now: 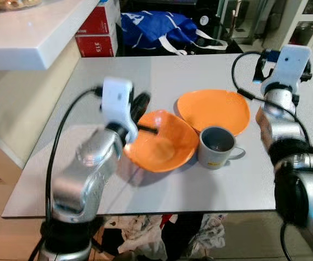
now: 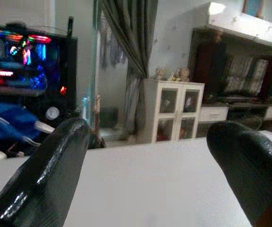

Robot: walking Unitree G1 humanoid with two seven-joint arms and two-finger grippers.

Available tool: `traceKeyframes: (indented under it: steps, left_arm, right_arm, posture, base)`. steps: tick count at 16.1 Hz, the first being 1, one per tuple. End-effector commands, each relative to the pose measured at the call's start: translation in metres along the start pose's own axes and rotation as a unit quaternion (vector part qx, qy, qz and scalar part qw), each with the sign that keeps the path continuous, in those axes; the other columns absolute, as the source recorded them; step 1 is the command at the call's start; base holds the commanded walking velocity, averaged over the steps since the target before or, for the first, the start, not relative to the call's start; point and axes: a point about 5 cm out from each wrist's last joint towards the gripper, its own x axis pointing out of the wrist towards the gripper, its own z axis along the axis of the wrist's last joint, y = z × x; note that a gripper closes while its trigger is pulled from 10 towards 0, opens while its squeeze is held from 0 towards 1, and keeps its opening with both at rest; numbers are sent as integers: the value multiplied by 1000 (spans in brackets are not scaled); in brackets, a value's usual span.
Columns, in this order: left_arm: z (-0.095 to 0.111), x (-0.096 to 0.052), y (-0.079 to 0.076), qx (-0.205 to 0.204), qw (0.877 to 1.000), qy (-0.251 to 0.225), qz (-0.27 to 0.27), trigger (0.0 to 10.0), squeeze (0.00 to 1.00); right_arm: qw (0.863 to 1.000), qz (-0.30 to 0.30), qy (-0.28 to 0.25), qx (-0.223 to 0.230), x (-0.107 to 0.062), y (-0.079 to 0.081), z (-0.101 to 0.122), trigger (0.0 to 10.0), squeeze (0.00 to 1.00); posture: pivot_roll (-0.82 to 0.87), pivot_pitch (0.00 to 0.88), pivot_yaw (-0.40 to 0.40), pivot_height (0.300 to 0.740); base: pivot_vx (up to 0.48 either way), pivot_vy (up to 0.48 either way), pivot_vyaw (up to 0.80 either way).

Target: Setting the table

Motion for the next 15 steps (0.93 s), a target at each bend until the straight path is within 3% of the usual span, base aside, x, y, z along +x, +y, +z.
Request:
traceKeyframes:
  steps: [1, 3, 5, 6, 8, 11, 15]
  left_arm:
    - [-8, -2, 8, 12, 999, -9, 31, 10000, 0]
    - [-14, -10, 17, 24, 997, -41, 55, 10000, 0]
    - [-22, -14, 28, 40, 995, -30, 86, 10000, 0]
    - [-36, -24, 46, 54, 989, -8, 139, 10000, 0]
    - [-45, -35, 53, 45, 986, 4, 162, 10000, 0]
    - [-71, -54, 50, 9, 984, 37, 173, 10000, 0]
    - [-63, -47, 44, -7, 986, 17, 167, 10000, 0]
  right_arm:
    - [1000, 3, -29, -7, -7, 1, 2, 10000, 0]
    - [999, 22, -50, -7, -29, 0, -4, 10000, 0]
    - [997, 47, -57, -24, -48, -1, -10, 10000, 0]
    - [996, 75, -27, -45, -82, -8, -30, 10000, 0]
    - [993, 111, -9, -43, -110, -10, -41, 10000, 0]
    - [986, 162, 47, -10, -136, -7, -58, 10000, 0]
    - [980, 192, 50, -4, -144, 5, -55, 10000, 0]
  posture:
    - [-43, 0, 32, 736]
    - [-57, 0, 34, 736]
    - [-59, 0, 35, 736]
    - [-68, 0, 36, 736]
    - [-77, 0, 43, 736]
    - [-81, 0, 48, 736]
    - [-77, 0, 51, 736]
  base:
    - [0, 0, 0]
    - [0, 0, 0]
    - [0, 0, 0]
    - [0, 0, 0]
    - [0, 0, 0]
    - [0, 0, 0]
    - [0, 0, 0]
